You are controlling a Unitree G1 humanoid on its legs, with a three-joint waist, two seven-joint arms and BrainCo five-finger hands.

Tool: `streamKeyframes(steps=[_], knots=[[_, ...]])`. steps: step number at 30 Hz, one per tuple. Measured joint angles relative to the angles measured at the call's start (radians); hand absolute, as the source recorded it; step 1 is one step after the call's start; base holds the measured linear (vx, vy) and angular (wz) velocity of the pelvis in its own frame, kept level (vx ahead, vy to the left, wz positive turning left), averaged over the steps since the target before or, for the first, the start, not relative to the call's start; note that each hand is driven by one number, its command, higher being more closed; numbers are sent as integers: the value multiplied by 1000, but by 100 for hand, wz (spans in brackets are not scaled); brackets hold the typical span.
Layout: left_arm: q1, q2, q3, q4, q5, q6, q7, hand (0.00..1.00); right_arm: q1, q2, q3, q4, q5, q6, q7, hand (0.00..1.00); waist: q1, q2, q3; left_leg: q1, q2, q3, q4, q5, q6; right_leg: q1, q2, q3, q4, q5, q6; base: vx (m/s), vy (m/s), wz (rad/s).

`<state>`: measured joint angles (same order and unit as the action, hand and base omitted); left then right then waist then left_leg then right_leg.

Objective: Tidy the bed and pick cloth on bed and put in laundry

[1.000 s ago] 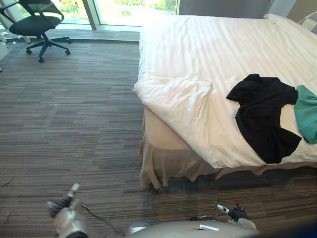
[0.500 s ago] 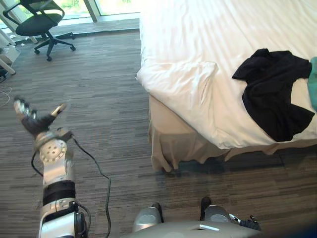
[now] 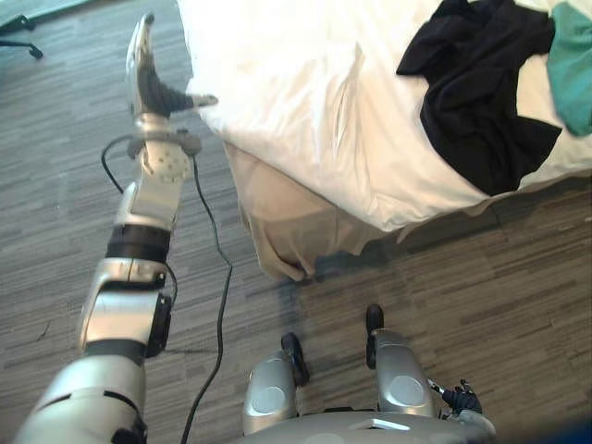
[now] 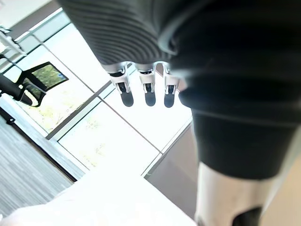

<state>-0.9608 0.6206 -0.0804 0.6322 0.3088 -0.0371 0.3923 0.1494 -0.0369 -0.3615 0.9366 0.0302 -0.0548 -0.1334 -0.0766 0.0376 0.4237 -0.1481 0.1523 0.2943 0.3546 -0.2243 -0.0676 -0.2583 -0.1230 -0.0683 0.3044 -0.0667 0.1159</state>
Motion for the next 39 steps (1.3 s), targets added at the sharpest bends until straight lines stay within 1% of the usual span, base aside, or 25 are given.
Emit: streamKeyframes(steps=[1, 2, 4, 8, 10, 12, 16, 18, 20, 22, 24, 25, 27, 28, 29, 30, 35, 37, 39], knots=[[-17, 9, -5, 14, 3, 6, -1, 0, 0, 0, 0, 1, 5, -3, -2, 0, -2, 0, 0, -13, 0, 0, 4, -1, 1, -16, 0, 1, 6, 0, 0, -62, -11, 1], [-48, 25, -15, 41, 21, 16, -2, 0, -1, 2, 0, 1, 23, -7, -5, 0, -11, -4, 10, -32, 0, 1, 11, -1, 1, -36, -1, 3, 13, 0, 0, -45, -13, 1], [-102, 37, -29, 73, 36, 32, -4, 0, -5, 11, -6, 1, 41, -12, -7, 0, -14, -4, 31, -56, 1, 1, 15, 1, 2, -61, -2, 3, 18, 2, -2, 0, 0, 0], [-196, 41, -61, 149, 38, 34, -31, 0, -8, 23, -21, 0, 78, -22, -8, 0, -15, -3, 40, -106, 2, 16, 11, 9, 5, -118, 1, 12, 7, 21, -6, 36, -4, -8], [-224, 49, -81, 175, 45, 34, -46, 0, -9, 26, -21, -1, 88, -33, -8, 0, -20, -2, 49, -113, 3, 26, 4, 11, 6, -124, 4, 19, -13, 32, -3, 61, 6, -13], [-251, 49, -88, 179, 67, 33, -65, 0, -9, 29, -21, -6, 109, -41, -8, 0, -24, 1, 60, -117, 3, 37, -6, 12, 6, -132, 6, 25, -28, 45, -6, 50, 20, -14], [-288, 48, -108, 184, 77, 32, -74, 0, -8, 30, -10, -18, 125, -51, -10, 0, -31, 0, 60, -149, 8, 60, -5, 13, 7, -164, 2, 32, -47, 59, -5, 50, 18, -9], [-293, 43, -110, 189, 78, 32, -83, 0, -4, 29, 16, -43, 141, -56, -13, 0, -32, -2, 67, -148, 19, 82, -4, 13, 7, -164, 6, 37, -58, 73, -11, 40, 12, -13], [-304, 31, -114, 189, 97, 32, -87, 0, 3, 28, 31, -76, 155, -70, -18, 0, -30, -4, 72, -150, 21, 95, -3, 13, 7, -171, 7, 46, -61, 80, -10, 20, 26, -16], [-312, 29, -118, 189, 118, 31, -92, 0, 3, 27, 47, -105, 163, -80, -21, 0, -23, -8, 74, -156, 24, 117, -2, 13, 7, -184, 9, 56, -66, 92, -11, -1, 26, -17], [-334, 28, -149, 204, 128, 27, -136, 0, 3, 27, 63, -140, 187, -85, -24, 0, -22, -8, 74, -182, 33, 138, 11, 12, 6, -197, 11, 58, -89, 112, -10, -10, 26, -8], [-338, 25, -154, 212, 137, 24, -152, 100, 3, 28, 66, -145, 189, -84, -25, 0, -22, -9, 75, -188, 36, 140, 18, 12, 6, -198, 12, 58, -94, 118, -11, -18, 19, -8], [-338, 15, -176, 231, 155, 19, -214, 100, 7, 28, 74, -166, 192, -84, -25, 0, -20, -9, 75, -204, 52, 170, 45, 12, 6, -209, 17, 60, -95, 133, -14, -25, 17, -8], [-338, 15, -185, 234, 155, 15, -232, 100, 6, 28, 75, -168, 192, -83, -25, 0, -20, -10, 75, -208, 54, 173, 53, 11, 6, -209, 17, 61, -95, 133, -14, -31, 16, -4], [-338, 13, -205, 241, 164, 8, -272, 100, 6, 28, 78, -175, 193, -83, -24, 0, -18, -10, 75, -215, 62, 188, 71, 11, 5, -211, 17, 65, -95, 133, -14, -40, 5, -4], [-338, 13, -222, 246, 176, 2, -294, 100, 6, 28, 81, -184, 193, -83, -23, 0, -16, -11, 76, -222, 68, 195, 87, 10, 5, -212, 18, 66, -95, 133, -13, -44, -1, -6], [-338, 20, -245, 249, 236, -18, -342, 100, 5, 23, 97, -201, 193, -82, -10, 0, -13, -12, 77, -228, 94, 206, 118, -21, 15, -212, 36, 69, -95, 133, -13, -62, -15, -9], [-338, 25, -292, 248, 254, -27, -359, 100, 5, 20, 98, -200, 193, -78, -4, 0, -12, -12, 76, -230, 95, 206, 119, -23, 17, -212, 36, 68, -95, 133, -13, -82, -11, 3], [-335, 29, -316, 247, 261, -39, -381, 100, 4, 18, 100, -200, 193, -72, -2, 0, -12, -12, 75, -234, 95, 203, 119, -23, 17, -212, 35, 65, -95, 133, -13, -94, -26, 7]])
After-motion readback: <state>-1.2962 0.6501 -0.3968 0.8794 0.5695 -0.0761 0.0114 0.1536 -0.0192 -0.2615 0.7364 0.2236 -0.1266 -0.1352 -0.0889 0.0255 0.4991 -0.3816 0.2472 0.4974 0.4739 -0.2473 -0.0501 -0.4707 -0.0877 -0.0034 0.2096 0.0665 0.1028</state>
